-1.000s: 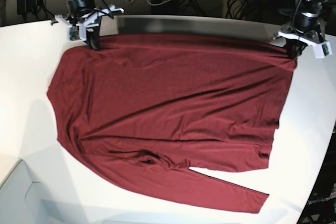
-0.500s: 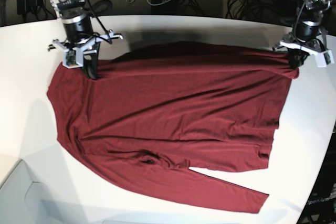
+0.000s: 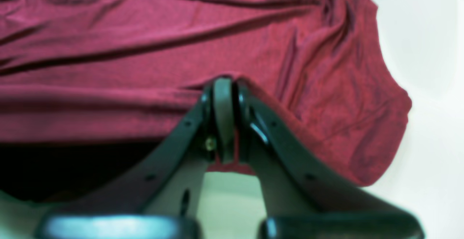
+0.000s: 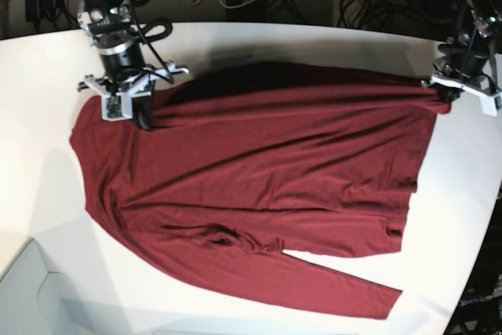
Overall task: Layout the t-shirt on the table in an organized manner, then fold the t-shirt properly
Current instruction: 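Lift the held shirt edge with both grippers and pull it taut, then hold the lifted edge with both grippers, keeping it raised above the shirt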
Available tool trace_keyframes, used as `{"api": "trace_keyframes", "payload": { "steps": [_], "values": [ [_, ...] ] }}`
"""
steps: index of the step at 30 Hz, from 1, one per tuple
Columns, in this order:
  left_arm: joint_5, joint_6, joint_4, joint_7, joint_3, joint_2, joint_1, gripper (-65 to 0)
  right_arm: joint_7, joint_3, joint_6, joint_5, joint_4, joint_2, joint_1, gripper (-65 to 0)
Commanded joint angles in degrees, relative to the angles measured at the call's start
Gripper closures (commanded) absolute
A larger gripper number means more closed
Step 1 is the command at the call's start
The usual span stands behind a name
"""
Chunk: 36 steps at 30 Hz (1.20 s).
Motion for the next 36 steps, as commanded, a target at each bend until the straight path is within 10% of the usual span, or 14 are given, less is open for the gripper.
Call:
{"api": "trace_keyframes", "payload": {
  "steps": [1,36],
  "values": [
    [-0.01,0.12,0.86,-0.66,-0.94,-0.86,-0.82,-0.5,1.58,0.17,-0.01,0.06,-0.08,0.38,0.74,0.0],
    [0.08,0.12,-21.91,-0.92,-1.12,-3.58,-11.72,-0.9,1.66,-2.73,0.08,-0.11,-6.59,0.38,2.41,0.0]
  ]
}}
